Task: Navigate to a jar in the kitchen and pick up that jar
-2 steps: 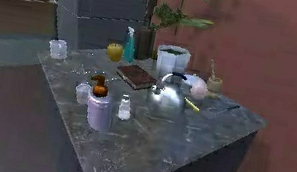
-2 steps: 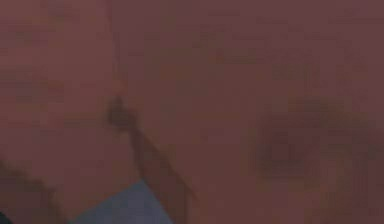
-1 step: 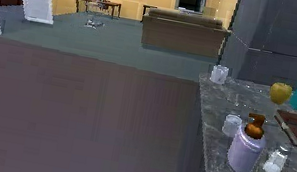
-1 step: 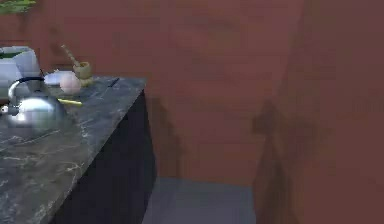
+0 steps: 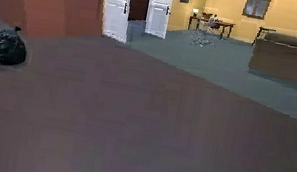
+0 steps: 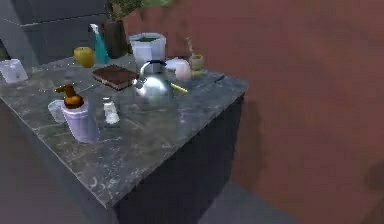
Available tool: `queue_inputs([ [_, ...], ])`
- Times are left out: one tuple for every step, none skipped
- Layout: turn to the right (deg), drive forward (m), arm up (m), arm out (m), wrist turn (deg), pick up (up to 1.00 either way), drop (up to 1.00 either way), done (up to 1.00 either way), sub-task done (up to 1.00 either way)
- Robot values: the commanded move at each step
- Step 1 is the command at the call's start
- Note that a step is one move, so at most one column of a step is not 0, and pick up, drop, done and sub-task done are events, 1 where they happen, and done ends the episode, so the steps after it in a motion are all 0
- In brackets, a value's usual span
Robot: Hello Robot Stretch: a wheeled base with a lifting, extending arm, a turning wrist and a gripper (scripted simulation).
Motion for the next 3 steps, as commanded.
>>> queue_inputs([
  [45.0,0.00,0.00,0.00,0.0,0.00,0.00,0.00,0.00],
  [45.0,0.00,0.00,0.00,0.0,0.00,0.00,0.00,0.00],
  [27.0,0.00,0.00,0.00,0.0,0.00,0.00,0.00,0.00],
])
